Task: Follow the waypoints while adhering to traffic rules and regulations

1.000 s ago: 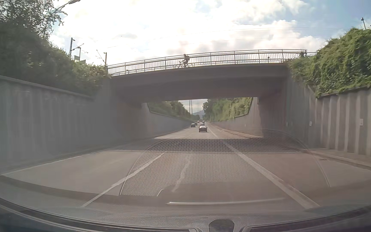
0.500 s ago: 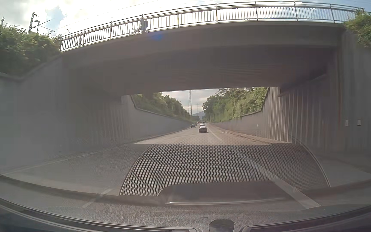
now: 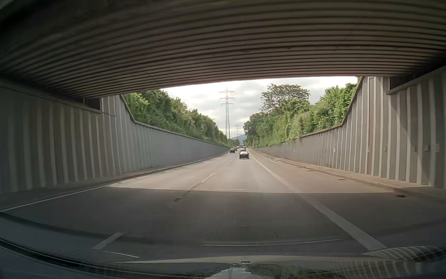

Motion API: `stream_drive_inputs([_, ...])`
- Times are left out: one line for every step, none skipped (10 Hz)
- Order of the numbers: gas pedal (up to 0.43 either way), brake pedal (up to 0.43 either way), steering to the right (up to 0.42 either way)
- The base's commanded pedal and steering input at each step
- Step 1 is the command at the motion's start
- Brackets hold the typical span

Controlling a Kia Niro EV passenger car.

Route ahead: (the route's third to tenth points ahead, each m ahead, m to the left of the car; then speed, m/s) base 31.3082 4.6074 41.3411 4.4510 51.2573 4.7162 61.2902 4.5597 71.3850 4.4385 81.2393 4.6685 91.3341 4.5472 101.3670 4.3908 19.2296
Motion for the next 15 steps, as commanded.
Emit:
stream_drive_inputs([0.098, 0.000, -0.001])
stream_drive_inputs([0.098, 0.000, -0.001])
stream_drive_inputs([0.098, 0.000, -0.001])
stream_drive_inputs([0.098, 0.000, -0.001])
stream_drive_inputs([0.098, 0.000, -0.001])
stream_drive_inputs([0.098, 0.000, -0.001])
stream_drive_inputs([0.098, 0.000, -0.001])
stream_drive_inputs([0.098, 0.000, -0.001])
stream_drive_inputs([0.110, 0.000, 0.000])
stream_drive_inputs([0.110, 0.000, 0.000])
stream_drive_inputs([0.110, 0.000, 0.000])
stream_drive_inputs([0.110, 0.000, 0.000])
stream_drive_inputs([0.118, 0.000, 0.000])
stream_drive_inputs([0.118, 0.000, 0.000])
stream_drive_inputs([0.130, 0.000, 0.000])
